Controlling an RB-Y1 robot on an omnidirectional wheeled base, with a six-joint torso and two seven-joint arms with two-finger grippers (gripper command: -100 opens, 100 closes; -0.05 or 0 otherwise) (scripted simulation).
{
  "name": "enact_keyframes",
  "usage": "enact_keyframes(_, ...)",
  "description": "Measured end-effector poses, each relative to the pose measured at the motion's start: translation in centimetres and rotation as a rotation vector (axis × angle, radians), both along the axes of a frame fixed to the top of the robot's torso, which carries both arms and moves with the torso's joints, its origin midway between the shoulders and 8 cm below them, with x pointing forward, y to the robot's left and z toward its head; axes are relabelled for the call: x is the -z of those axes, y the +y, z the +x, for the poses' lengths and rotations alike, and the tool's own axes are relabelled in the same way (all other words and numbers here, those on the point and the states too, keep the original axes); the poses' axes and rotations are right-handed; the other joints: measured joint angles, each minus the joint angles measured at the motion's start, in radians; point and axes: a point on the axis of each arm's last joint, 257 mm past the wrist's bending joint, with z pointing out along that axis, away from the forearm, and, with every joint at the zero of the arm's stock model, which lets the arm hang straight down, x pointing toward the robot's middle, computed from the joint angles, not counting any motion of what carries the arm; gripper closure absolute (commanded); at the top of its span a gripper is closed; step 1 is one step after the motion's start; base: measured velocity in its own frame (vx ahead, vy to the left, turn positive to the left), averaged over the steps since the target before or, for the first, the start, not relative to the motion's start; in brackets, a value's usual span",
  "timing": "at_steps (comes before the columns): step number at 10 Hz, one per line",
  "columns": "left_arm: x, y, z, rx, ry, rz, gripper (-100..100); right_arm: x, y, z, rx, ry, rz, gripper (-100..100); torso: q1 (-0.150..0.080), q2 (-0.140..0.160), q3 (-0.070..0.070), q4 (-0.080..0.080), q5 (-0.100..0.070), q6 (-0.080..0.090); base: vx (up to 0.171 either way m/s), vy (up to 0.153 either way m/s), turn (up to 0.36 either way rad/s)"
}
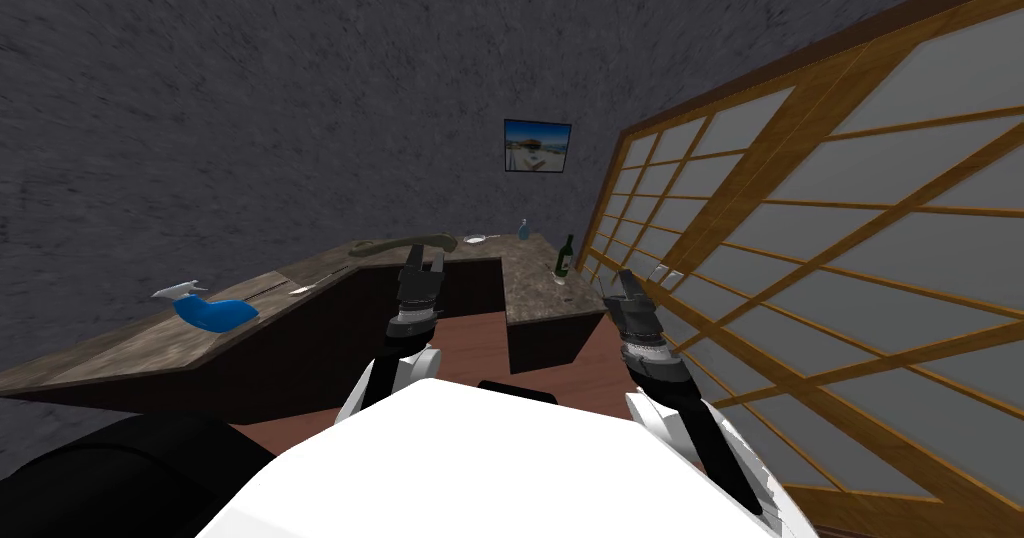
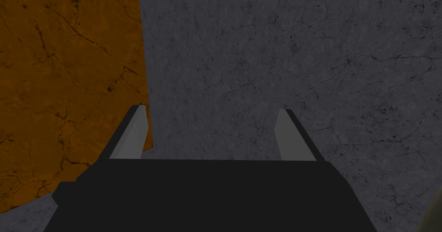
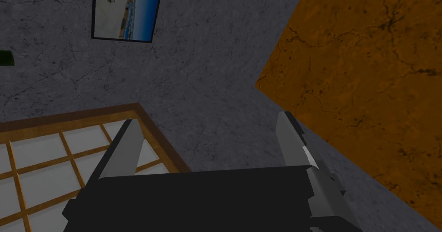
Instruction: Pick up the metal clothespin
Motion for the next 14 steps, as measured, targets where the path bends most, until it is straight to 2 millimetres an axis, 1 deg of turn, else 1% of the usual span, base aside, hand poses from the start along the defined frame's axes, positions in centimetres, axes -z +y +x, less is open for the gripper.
enact_keyframes(2, 0.0, 0.0, 0.0, 0.000, 0.000, 0.000, 0, 0.9, 0.1, 0.3, -0.018, 0.030, -0.039, -100, 0.001, 0.000, 0.000, 0.000, 0.000, 0.000, 0.013, -0.044, 0.027)
enact_keyframes(3, 0.0, 0.0, 0.0, 0.000, 0.000, 0.000, 0, 2.1, 0.2, 0.7, -0.028, 0.060, -0.063, -100, 0.000, 0.000, 0.000, 0.000, 0.000, 0.000, 0.004, -0.042, 0.017)
enact_keyframes(4, 0.0, 0.0, 0.0, 0.000, 0.000, 0.000, 0, 2.5, 0.3, 0.8, -0.039, 0.075, -0.087, -100, 0.000, 0.000, 0.000, 0.000, 0.000, 0.000, 0.009, -0.035, 0.029)
enact_keyframes(7, 0.0, 0.0, 0.0, 0.000, 0.000, 0.000, 0, 4.7, 0.0, 1.7, -0.061, 0.138, -0.156, -100, 0.001, 0.000, 0.000, 0.000, 0.000, 0.000, 0.006, -0.028, 0.033)
enact_keyframes(8, 0.0, 0.0, 0.0, 0.000, 0.000, 0.000, 0, 5.2, -0.1, 2.0, -0.067, 0.154, -0.176, -100, 0.002, 0.000, 0.000, 0.000, 0.000, 0.000, 0.000, -0.030, 0.054)
enact_keyframes(9, 0.0, 0.0, 0.0, 0.000, 0.000, 0.000, 0, 6.2, -0.4, 2.3, -0.071, 0.182, -0.202, -100, 0.001, 0.000, 0.000, 0.000, 0.000, 0.000, 0.003, -0.023, 0.034)
enact_keyframes(12, 0.0, 0.0, 0.0, 0.000, 0.000, 0.000, 0, 8.2, -0.9, 2.7, -0.084, 0.244, -0.268, -100, 0.002, 0.000, 0.000, 0.000, 0.000, 0.000, 0.005, -0.020, 0.065)
enact_keyframes(14, 0.0, 0.0, 0.0, 0.000, 0.000, 0.000, 0, 9.8, -1.7, 3.1, -0.087, 0.293, -0.314, -100, 0.002, 0.000, 0.000, 0.000, 0.000, 0.000, 0.001, -0.016, 0.072)
